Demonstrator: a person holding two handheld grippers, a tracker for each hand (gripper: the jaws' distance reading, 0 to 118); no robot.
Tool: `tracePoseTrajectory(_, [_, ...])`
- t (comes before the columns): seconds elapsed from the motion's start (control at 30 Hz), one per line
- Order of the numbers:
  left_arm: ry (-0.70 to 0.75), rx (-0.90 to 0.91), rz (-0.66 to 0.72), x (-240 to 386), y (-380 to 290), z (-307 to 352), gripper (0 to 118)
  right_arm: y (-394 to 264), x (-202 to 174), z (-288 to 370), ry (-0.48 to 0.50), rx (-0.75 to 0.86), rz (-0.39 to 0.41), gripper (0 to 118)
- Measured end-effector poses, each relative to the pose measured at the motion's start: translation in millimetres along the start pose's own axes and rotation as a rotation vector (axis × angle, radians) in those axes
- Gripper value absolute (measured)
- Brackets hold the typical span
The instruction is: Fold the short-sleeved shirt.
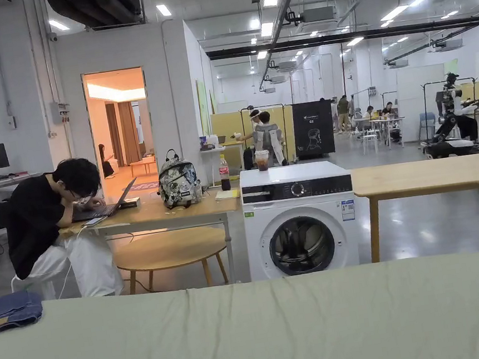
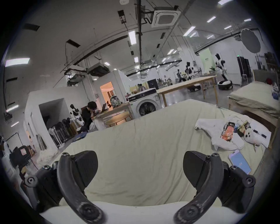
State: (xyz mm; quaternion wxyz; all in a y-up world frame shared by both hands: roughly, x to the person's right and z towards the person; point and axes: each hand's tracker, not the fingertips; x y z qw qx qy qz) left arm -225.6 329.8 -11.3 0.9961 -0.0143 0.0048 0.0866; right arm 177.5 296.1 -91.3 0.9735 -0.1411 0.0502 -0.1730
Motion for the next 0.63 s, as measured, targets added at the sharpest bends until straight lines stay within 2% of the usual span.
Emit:
tracePoseTrajectory(0.47, [-0.04, -0.036, -0.053, 14.5, -7.1, -5.8, 99, -9.6, -13.1, -5.4, 0.009, -0.008, 0.074, 112])
tracePoseTrajectory(0.63, [-0.064, -0.039, -0.057, 23.4, -8.4, -8.8, 99, -14.0, -17.0, -9.3, 0.012, 0.006, 0.052, 112])
